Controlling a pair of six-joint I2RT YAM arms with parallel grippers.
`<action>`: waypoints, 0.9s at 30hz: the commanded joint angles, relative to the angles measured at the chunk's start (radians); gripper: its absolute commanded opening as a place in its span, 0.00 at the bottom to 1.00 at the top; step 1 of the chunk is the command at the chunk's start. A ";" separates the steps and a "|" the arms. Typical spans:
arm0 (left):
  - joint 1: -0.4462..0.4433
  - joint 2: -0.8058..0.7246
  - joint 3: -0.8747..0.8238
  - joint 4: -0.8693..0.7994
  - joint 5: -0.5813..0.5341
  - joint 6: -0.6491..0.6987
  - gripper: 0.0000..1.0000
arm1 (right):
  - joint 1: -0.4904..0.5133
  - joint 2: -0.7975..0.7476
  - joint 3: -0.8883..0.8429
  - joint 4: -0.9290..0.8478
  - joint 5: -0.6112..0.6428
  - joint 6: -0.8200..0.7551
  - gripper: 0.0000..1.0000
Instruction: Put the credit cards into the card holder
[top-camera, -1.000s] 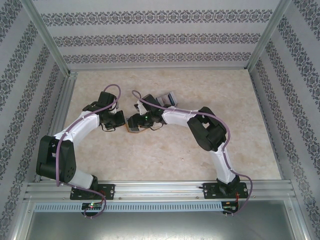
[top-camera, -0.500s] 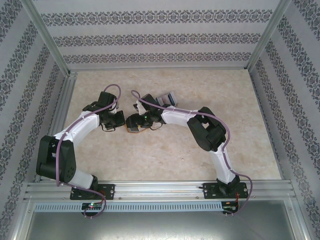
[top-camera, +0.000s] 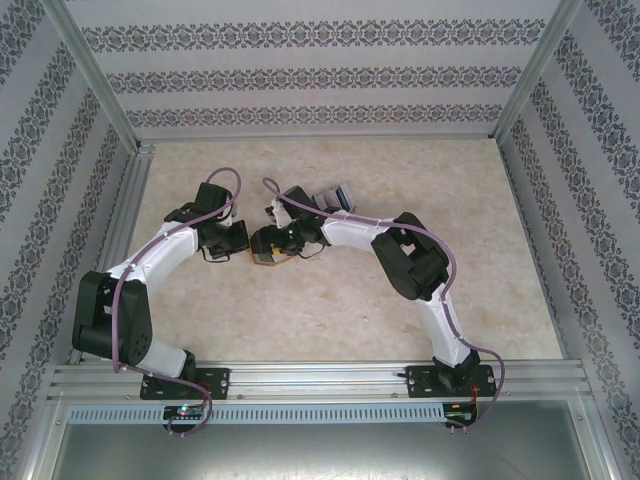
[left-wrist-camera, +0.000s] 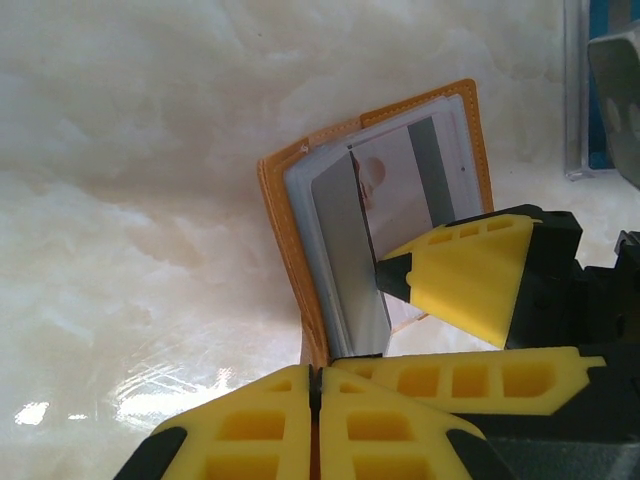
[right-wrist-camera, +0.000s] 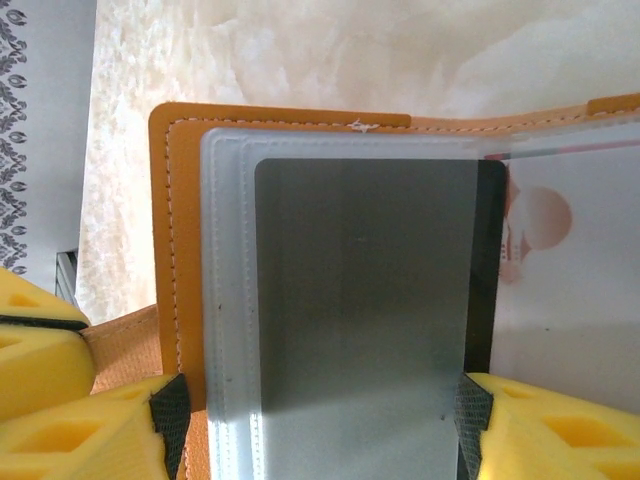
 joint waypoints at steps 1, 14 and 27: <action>-0.002 0.020 0.008 0.016 0.011 0.014 0.03 | 0.011 0.063 0.001 0.012 -0.076 0.016 0.77; 0.000 0.023 0.015 0.022 0.021 0.008 0.03 | 0.022 0.056 0.020 -0.133 0.066 -0.058 0.76; 0.007 0.015 -0.006 0.030 0.015 0.008 0.03 | -0.003 0.057 -0.043 0.120 -0.161 0.085 0.61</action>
